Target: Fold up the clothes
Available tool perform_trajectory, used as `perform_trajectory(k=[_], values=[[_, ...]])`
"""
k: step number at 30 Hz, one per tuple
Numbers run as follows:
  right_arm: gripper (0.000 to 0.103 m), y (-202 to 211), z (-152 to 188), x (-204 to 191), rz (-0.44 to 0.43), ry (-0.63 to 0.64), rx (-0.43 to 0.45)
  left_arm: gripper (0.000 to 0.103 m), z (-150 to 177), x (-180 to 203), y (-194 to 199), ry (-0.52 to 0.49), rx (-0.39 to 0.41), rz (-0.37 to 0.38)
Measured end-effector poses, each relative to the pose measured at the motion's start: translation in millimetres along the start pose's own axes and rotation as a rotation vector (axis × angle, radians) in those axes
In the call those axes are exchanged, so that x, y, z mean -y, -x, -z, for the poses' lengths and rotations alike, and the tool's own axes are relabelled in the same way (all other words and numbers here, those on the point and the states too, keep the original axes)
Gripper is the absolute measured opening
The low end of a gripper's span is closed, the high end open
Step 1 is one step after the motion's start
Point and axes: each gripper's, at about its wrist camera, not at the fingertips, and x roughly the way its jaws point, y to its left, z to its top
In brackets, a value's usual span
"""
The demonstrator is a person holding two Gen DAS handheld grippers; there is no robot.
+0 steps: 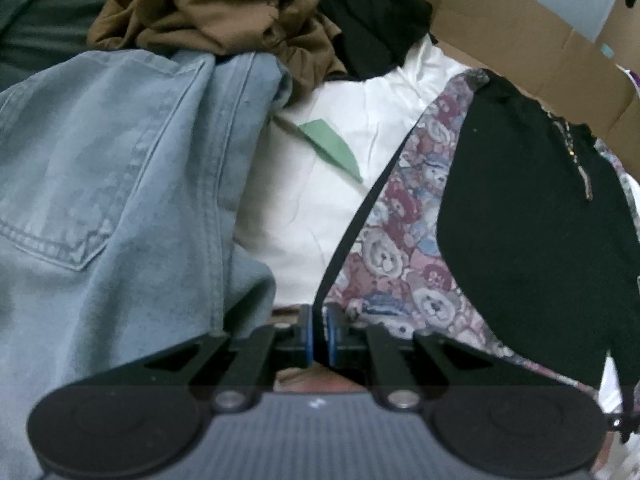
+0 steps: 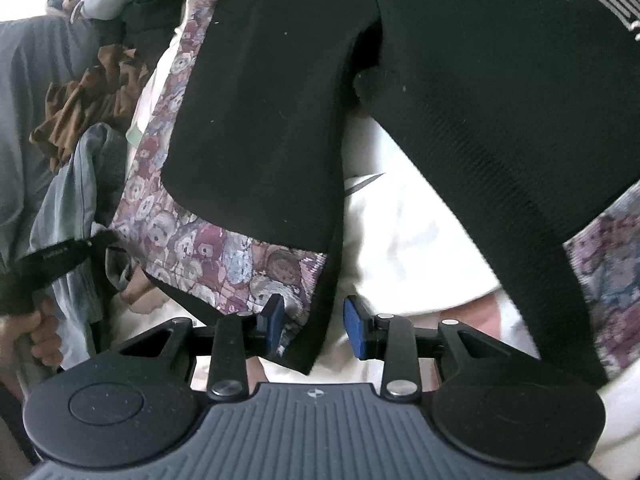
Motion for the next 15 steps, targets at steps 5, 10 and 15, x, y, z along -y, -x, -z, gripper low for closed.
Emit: perform_trajectory(k=[5, 10, 15], values=[[0.047, -7, 3, 5, -0.027, -0.044, 0.001, 0.007, -1, -7, 5, 0.006, 0.009, -0.023], [0.047, -10, 5, 11, -0.077, -0.099, -0.005, 0.007, -1, -7, 3, 0.001, 0.004, -0.051], [0.027, -14, 6, 16, -0.124, -0.145, -0.017, 0.007, -1, -6, -4, 0.002, -0.01, -0.062]])
